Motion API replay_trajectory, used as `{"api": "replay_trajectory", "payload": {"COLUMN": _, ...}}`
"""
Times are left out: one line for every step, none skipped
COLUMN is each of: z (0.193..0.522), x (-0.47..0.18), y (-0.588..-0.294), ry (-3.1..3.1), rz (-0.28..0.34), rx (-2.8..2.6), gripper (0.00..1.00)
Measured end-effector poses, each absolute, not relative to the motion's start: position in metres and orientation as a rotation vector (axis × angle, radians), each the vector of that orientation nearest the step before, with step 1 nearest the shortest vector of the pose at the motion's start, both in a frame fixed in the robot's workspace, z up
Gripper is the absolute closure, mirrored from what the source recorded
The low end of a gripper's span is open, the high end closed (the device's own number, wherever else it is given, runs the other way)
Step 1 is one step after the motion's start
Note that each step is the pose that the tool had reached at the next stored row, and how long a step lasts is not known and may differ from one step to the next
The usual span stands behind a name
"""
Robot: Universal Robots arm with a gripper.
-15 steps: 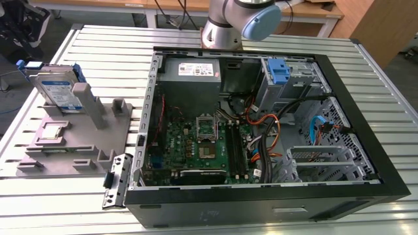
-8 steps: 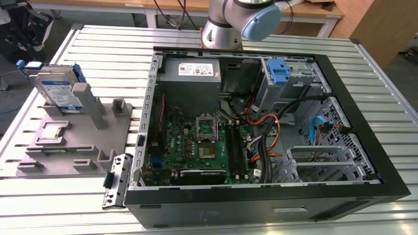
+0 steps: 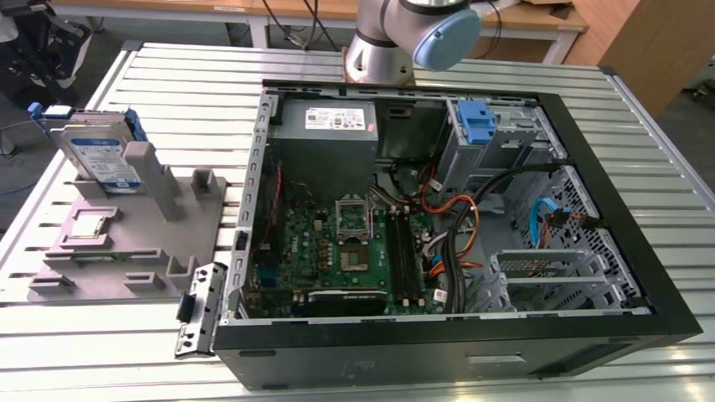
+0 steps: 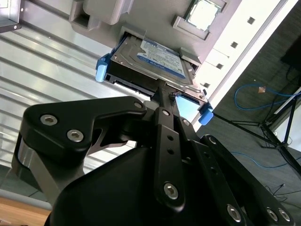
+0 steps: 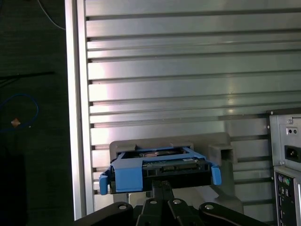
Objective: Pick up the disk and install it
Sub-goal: 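Pick up the disk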
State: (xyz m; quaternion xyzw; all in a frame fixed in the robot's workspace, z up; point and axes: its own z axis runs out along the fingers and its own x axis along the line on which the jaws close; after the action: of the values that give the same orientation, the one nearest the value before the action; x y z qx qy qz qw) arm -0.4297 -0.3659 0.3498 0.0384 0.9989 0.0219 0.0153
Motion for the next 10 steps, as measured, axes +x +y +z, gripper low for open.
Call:
{"api": "replay_trajectory", "payload": {"z": 0.3497, "x": -0.4297, "y": -0.3659, "ry": 3.108, "rz": 0.068, "rx": 0.119, "gripper": 0.89}}
{"api": "replay_trajectory", "payload": {"z": 0.3497, "x": -0.4297, "y": -0.3659, "ry": 3.108, "rz": 0.068, "rx": 0.119, "gripper": 0.89}}
{"api": "replay_trajectory", "payload": {"z": 0.3497, "x": -0.4297, "y": -0.3659, "ry": 3.108, "rz": 0.068, "rx": 0.119, "gripper": 0.89}}
{"api": "replay_trajectory", "payload": {"z": 0.3496, "x": -0.4297, "y": -0.3659, "ry": 3.108, "rz": 0.068, "rx": 0.119, "gripper": 0.89}}
{"api": "replay_trajectory", "payload": {"z": 0.3496, "x": -0.4297, "y": -0.3659, "ry": 3.108, "rz": 0.068, "rx": 0.119, "gripper": 0.89}}
{"api": "replay_trajectory", "payload": {"z": 0.3496, "x": -0.4297, "y": -0.3659, "ry": 3.108, "rz": 0.068, "rx": 0.119, "gripper": 0.89}}
{"api": "replay_trajectory", "payload": {"z": 0.3496, "x": -0.4297, "y": -0.3659, "ry": 3.108, "rz": 0.068, "rx": 0.119, "gripper": 0.89}}
{"api": "replay_trajectory", "payload": {"z": 0.3496, "x": -0.4297, "y": -0.3659, "ry": 3.108, "rz": 0.068, "rx": 0.119, "gripper": 0.89}}
{"api": "replay_trajectory", "payload": {"z": 0.3496, "x": -0.4297, "y": -0.3659, "ry": 3.108, "rz": 0.068, "rx": 0.119, "gripper": 0.89}}
{"api": "replay_trajectory", "payload": {"z": 0.3496, "x": -0.4297, "y": -0.3659, "ry": 3.108, "rz": 0.068, "rx": 0.119, "gripper": 0.89}}
